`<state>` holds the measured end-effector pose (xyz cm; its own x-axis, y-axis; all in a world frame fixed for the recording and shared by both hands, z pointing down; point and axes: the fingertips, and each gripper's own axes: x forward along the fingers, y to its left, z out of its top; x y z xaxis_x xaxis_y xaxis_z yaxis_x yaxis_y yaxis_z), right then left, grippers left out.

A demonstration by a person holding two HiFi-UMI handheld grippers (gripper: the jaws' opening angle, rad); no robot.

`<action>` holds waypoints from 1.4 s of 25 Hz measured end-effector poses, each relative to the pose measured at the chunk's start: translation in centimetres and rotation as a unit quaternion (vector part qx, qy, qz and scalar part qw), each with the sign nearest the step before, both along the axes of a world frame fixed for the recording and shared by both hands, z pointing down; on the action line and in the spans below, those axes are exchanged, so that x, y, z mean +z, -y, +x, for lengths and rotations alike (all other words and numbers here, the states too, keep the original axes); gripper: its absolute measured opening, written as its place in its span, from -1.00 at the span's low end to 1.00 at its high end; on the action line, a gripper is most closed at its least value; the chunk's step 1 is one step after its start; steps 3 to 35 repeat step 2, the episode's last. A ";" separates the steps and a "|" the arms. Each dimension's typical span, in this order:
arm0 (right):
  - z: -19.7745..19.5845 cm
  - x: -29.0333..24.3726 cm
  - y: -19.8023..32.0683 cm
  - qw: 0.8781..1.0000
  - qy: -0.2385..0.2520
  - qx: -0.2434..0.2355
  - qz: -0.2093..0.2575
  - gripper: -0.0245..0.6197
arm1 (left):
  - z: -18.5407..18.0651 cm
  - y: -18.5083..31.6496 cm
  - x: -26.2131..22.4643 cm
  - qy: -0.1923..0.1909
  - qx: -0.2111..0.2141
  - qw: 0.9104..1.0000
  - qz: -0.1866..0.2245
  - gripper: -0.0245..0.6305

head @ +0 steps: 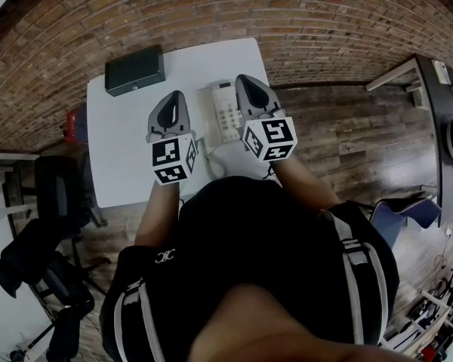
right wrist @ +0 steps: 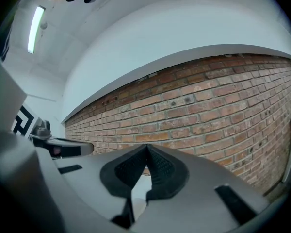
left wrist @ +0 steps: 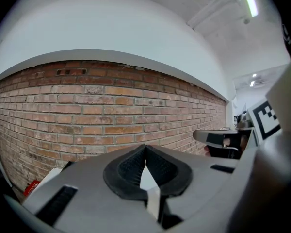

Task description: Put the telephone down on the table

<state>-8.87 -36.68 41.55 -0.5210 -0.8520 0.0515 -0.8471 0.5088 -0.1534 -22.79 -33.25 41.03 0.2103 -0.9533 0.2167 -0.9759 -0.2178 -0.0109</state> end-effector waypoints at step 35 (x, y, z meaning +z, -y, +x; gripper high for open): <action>-0.1 0.0 -0.1 1.000 -0.001 -0.001 0.000 -0.93 | 0.0 0.0 0.0 0.001 0.000 1.000 -0.001 -0.92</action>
